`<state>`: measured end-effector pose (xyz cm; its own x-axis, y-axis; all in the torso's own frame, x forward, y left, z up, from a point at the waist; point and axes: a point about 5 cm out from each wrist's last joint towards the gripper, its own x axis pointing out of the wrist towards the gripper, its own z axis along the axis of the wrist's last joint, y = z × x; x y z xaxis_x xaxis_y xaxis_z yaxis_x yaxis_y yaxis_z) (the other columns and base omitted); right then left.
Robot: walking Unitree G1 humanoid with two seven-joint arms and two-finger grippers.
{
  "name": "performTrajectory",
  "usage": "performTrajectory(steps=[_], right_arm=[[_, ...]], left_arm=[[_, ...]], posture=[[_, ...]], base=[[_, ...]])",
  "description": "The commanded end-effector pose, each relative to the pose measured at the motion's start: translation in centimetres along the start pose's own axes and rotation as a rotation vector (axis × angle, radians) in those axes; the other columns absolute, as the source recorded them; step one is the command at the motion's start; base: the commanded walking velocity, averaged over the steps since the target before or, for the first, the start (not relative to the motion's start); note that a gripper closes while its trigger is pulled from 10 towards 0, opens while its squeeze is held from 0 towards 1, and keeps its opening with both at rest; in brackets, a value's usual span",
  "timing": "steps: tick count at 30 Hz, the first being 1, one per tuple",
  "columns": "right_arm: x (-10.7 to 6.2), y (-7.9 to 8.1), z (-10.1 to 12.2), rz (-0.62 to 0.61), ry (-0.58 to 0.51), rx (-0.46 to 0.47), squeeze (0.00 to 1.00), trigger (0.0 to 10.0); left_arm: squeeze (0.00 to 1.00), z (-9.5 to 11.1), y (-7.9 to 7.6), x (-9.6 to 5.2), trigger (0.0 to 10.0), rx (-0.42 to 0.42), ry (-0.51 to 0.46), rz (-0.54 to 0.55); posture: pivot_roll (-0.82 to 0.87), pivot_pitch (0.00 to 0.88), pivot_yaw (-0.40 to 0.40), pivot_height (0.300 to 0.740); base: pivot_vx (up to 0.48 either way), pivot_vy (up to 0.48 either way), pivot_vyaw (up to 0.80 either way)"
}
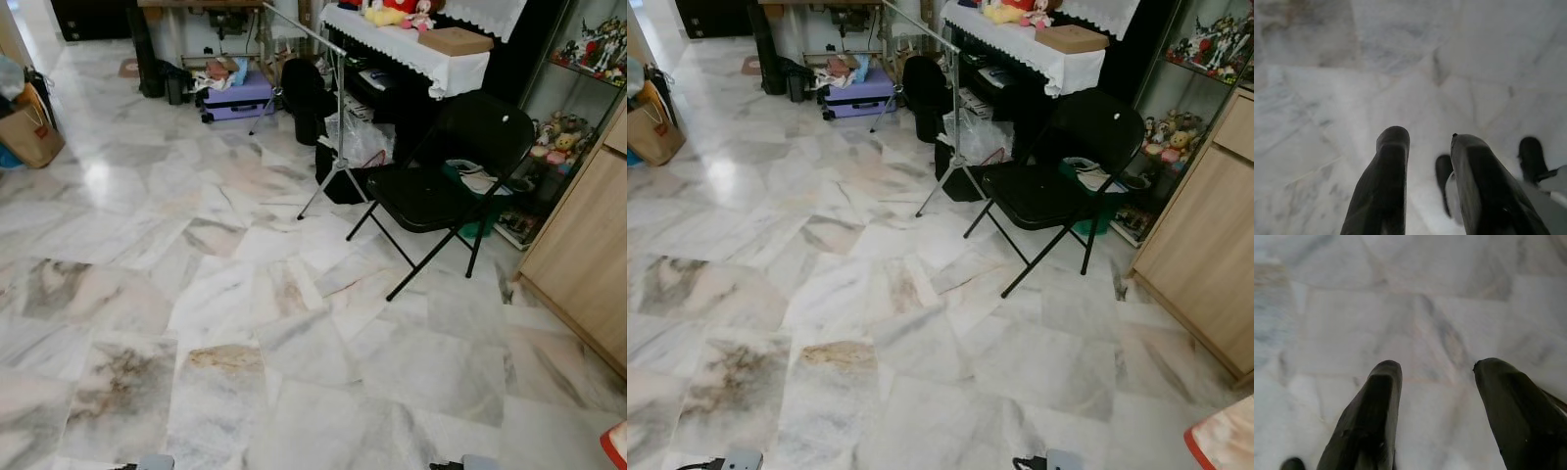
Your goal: Setting the table
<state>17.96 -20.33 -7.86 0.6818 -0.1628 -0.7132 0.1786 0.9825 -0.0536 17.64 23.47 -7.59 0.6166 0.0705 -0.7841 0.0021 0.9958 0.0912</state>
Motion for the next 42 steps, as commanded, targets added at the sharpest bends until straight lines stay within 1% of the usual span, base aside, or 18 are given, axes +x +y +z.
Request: performTrajectory(steps=[1,2,9,13,18,20,21,23,25,29,32,42], right_arm=[[0.5,1.6,0.2,0.122,0.119,0.247,0.0,10.0],[0.5,1.6,0.3,0.121,0.117,0.248,0.0,10.0],[0.6,0.6,0.4,0.074,0.108,0.307,0.0,10.0],[0.5,0.4,0.2,0.062,0.113,0.323,0.0,10.0],[0.5,0.7,0.2,0.064,0.113,0.323,0.0,10.0],[0.5,0.7,0.2,0.065,0.112,0.322,0.0,10.0],[0.5,0.7,0.2,0.065,0.112,0.322,0.0,10.0],[0.4,0.5,0.0,0.057,0.112,0.331,0.0,10.0],[0.4,0.4,-0.1,0.053,0.114,0.332,0.0,10.0],[0.3,0.1,-0.4,0.04,0.122,0.337,0.0,10.0],[0.3,0.3,-0.4,0.044,0.12,0.334,0.0,10.0],[0.3,0.5,-0.4,0.05,0.119,0.326,0.0,10.0]], left_arm=[[0.0,0.4,-3.8,0.7,10.0,-0.029,0.038,-0.05],[0.0,0.5,-3.8,0.7,10.0,-0.028,0.038,-0.05],[0.0,1.4,-4.2,0.9,10.0,-0.013,0.022,-0.06],[0.0,1.4,-4.3,0.9,10.0,-0.009,0.024,-0.062],[0.0,1.7,-3.9,0.9,10.0,-0.002,0.014,-0.048],[0.0,1.7,-3.7,0.9,10.0,0.029,0.013,-0.05],[0.0,1.7,-3.7,0.9,10.0,0.029,0.013,-0.05],[0.0,1.7,-3.6,0.9,10.0,0.051,0.021,-0.035],[0.0,1.6,-3.5,0.9,10.0,0.053,0.025,-0.024],[0.0,1.6,-3.7,0.9,10.0,0.04,0.028,-0.036],[0.0,1.7,-3.9,0.9,10.0,0.054,0.023,-0.047],[0.0,1.3,-3.8,0.9,10.0,0.043,0.027,-0.049]], posture=[[0.12,0.111,-0.071,0.74],[0.12,0.111,-0.071,0.74],[0.11,0.117,-0.067,0.74],[0.1,0.117,-0.065,0.74],[0.09,0.12,-0.05,0.74],[0.08,0.123,-0.044,0.74],[0.08,0.123,-0.044,0.74],[0.08,0.123,-0.043,0.74],[0.08,0.12,-0.043,0.74],[0.08,0.12,-0.043,0.74],[0.08,0.122,-0.043,0.74],[0.07,0.119,-0.04,0.74]], base=[[0.0,0.0,0.0],[0.0,0.0,0.0],[0.0,0.0,-0.8],[0.0,0.0,-0.8],[0.0,0.0,-0.8],[0.0,0.0,-0.8],[0.0,0.0,-0.8],[0.0,-0.48,-0.8],[0.0,-0.48,-0.8],[0.0,0.0,-0.8],[0.0,0.0,-0.8],[0.0,0.0,-0.8]])
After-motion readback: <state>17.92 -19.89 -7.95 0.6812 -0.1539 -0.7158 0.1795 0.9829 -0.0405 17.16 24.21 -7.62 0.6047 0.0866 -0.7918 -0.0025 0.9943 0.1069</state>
